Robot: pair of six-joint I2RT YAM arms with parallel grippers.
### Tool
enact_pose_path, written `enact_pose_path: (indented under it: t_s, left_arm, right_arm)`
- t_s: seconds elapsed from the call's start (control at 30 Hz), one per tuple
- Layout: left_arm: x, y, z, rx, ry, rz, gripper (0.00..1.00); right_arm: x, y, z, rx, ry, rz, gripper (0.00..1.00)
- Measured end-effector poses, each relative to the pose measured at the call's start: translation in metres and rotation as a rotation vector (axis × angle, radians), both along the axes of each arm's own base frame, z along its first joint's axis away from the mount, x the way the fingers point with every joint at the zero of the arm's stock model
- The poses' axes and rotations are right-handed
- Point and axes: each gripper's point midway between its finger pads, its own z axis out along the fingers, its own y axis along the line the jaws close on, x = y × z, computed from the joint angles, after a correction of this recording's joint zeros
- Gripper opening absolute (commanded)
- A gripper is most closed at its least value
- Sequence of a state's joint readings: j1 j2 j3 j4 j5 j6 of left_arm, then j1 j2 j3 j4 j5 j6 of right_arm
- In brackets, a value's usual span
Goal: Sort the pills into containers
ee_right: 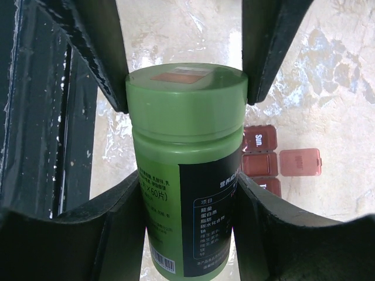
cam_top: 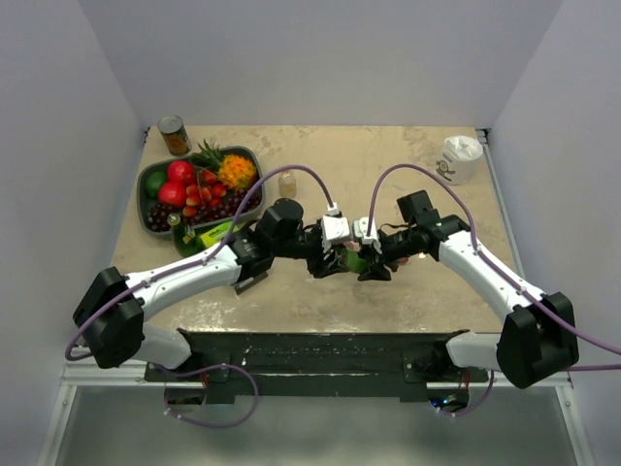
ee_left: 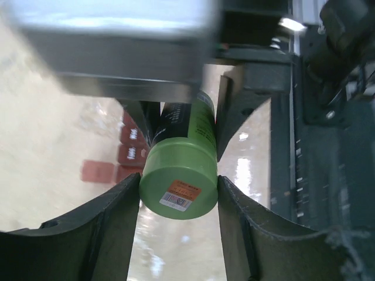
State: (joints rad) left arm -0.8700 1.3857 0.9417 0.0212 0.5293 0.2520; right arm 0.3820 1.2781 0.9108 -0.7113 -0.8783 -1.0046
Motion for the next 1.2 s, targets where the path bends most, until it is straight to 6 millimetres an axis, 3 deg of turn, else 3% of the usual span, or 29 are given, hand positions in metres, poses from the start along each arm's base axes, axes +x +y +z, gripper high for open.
enact_pose_path:
  t_s: [0.17, 0.27, 0.3, 0.4, 0.63, 0.7, 0.97, 1.2]
  left_arm:
    - [0.0, 0.0, 0.001, -0.022, 0.381, 0.212, 0.0]
    - [0.0, 0.001, 0.003, -0.061, 0.607, 0.342, 0.16]
    - [0.0, 0.001, 0.004, -0.071, 0.661, 0.375, 0.29]
    - [0.002, 0.001, 0.004, -0.101, 0.825, 0.473, 0.53]
    - [0.005, -0.001, 0.016, -0.177, 1.015, 0.516, 0.95]
    - [0.006, 0.0, 0.021, -0.204, 1.032, 0.496, 0.99]
    - [0.005, 0.025, 0.038, -0.268, 0.994, 0.417, 0.99]
    - [-0.004, 0.049, 0.014, -0.136, 0.82, 0.344, 0.99]
  right_arm:
    - [-0.001, -0.001, 0.0, -0.001, 0.008, -0.003, 0.0]
    - [-0.002, 0.0, 0.0, 0.003, 0.011, -0.001, 0.0]
    - [-0.002, 0.0, 0.0, 0.004, 0.012, -0.001, 0.0]
    - [-0.001, 0.0, 0.001, 0.005, 0.016, -0.005, 0.0]
    - [0.003, 0.0, 0.002, 0.008, 0.001, -0.012, 0.0]
    - [0.004, 0.0, 0.003, 0.01, -0.006, -0.01, 0.0]
    - [0.004, 0.002, 0.003, 0.012, -0.01, -0.005, 0.0]
    - [0.004, 0.002, 0.003, 0.012, -0.009, -0.005, 0.0]
